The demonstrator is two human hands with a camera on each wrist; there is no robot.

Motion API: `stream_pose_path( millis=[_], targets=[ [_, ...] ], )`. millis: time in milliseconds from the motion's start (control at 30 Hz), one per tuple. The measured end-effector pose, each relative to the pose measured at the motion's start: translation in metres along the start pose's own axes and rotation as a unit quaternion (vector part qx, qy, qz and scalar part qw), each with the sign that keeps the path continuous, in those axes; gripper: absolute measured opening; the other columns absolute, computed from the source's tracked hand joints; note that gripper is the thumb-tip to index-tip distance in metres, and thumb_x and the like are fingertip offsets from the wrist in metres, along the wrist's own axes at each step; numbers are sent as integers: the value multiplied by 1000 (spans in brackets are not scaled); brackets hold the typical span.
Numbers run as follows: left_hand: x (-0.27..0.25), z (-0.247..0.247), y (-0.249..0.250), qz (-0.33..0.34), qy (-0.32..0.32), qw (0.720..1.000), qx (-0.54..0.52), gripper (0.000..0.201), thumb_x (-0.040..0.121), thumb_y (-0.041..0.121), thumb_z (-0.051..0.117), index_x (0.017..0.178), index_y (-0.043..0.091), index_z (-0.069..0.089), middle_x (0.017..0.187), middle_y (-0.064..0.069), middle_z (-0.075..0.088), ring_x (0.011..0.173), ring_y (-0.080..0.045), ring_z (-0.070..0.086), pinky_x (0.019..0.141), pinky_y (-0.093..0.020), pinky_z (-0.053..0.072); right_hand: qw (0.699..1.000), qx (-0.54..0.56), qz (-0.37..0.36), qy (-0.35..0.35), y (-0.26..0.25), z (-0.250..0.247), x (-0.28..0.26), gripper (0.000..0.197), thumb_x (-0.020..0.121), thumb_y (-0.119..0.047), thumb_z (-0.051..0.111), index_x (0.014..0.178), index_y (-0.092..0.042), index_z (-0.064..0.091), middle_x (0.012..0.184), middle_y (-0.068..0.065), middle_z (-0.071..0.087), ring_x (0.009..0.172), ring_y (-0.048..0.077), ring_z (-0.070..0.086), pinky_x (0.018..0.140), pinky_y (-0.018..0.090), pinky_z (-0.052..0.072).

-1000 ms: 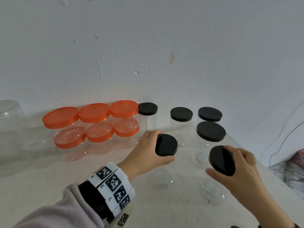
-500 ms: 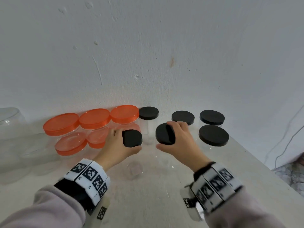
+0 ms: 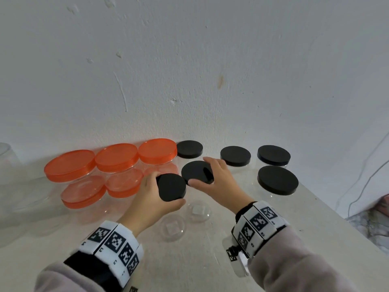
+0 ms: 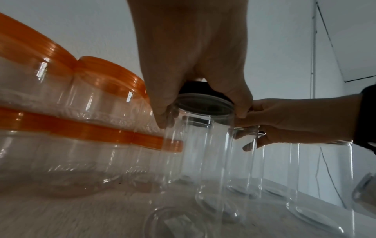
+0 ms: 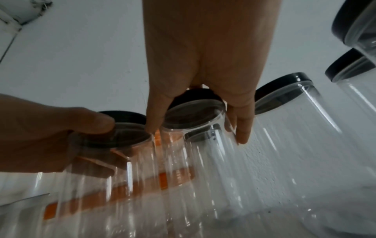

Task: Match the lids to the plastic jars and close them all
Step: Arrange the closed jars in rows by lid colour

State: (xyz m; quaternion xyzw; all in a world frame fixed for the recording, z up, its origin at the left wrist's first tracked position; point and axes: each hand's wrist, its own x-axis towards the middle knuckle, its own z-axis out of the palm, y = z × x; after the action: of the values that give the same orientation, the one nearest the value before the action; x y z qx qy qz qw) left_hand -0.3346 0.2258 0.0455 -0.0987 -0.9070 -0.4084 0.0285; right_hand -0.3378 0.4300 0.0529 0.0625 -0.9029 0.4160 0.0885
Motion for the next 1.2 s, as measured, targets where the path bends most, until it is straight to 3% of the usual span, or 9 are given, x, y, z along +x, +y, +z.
stream_pose_path(
  millis=[67, 133, 233, 367, 567, 700, 833, 1000, 1200],
  targets=[
    [0, 0, 0, 1, 6, 1000, 5, 87, 62, 46, 83, 131, 25, 35, 124, 3, 41, 105, -12, 48, 72, -19, 41, 997, 11, -3, 74, -1, -6, 0, 66, 86, -52, 62, 141, -21, 41, 135, -1, 42, 122, 17, 41, 98, 30, 39],
    [-1, 1, 0, 3, 10, 1000, 7, 87, 62, 47, 82, 131, 25, 36, 123, 2, 42, 105, -13, 49, 76, -23, 42, 981, 9, -10, 192, -1, -15, 3, 50, 92, -45, 58, 133, -18, 50, 127, 0, 50, 117, 15, 42, 95, 30, 41],
    [-1, 0, -1, 11, 7, 1000, 6, 85, 61, 50, 82, 129, 26, 37, 121, 3, 43, 102, -11, 50, 72, -21, 43, 958, -36, 37, 281, 4, -24, 12, 48, 94, -31, 59, 136, -11, 47, 137, 9, 43, 127, 21, 33, 101, 32, 35],
    [-1, -1, -2, 12, 5, 1000, 8, 83, 59, 52, 82, 125, 29, 37, 118, 5, 44, 98, -7, 50, 67, -18, 42, 962, -51, 149, 221, 13, -24, 22, 71, 92, -26, 62, 148, -7, 23, 152, 21, 15, 141, 35, 14, 113, 44, 27],
    [-1, 1, -4, 11, 13, 1000, 12, 83, 58, 54, 81, 125, 30, 38, 117, 8, 43, 98, -6, 49, 68, -20, 43, 951, -13, 209, 226, 23, -18, 44, 82, 88, -27, 68, 149, -11, 16, 147, 16, 22, 126, 39, 31, 94, 46, 39],
    [0, 1, -4, 18, 16, 1000, 14, 82, 58, 54, 80, 125, 32, 39, 115, 9, 44, 97, -5, 49, 68, -19, 43, 959, -1, 191, 209, 30, -17, 61, 86, 83, -31, 72, 147, -4, 21, 146, 12, 26, 125, 35, 36, 91, 40, 39],
    [0, 3, -4, 24, 19, 999, 15, 77, 58, 53, 80, 122, 32, 42, 113, 8, 46, 96, -7, 51, 69, -23, 43, 970, 41, 158, 178, 34, -15, 75, 85, 81, -28, 76, 146, -4, 27, 144, 9, 29, 125, 31, 41, 102, 38, 41],
    [-1, 3, -4, 23, 18, 1000, 7, 76, 59, 52, 80, 121, 36, 40, 112, 11, 43, 95, -5, 51, 65, -19, 42, 984, 39, 111, 136, 36, -17, 87, 76, 80, -25, 77, 142, -6, 38, 139, 8, 34, 108, 15, 44, 89, 20, 34],
    [-2, 3, -1, 28, 12, 999, 17, 73, 63, 51, 80, 123, 34, 41, 113, 10, 45, 94, -5, 51, 65, -16, 43, 988, 29, 95, 117, 39, -18, 96, 69, 84, -25, 74, 141, -6, 40, 139, 9, 35, 110, 17, 46, 90, 18, 35]
  ],
)
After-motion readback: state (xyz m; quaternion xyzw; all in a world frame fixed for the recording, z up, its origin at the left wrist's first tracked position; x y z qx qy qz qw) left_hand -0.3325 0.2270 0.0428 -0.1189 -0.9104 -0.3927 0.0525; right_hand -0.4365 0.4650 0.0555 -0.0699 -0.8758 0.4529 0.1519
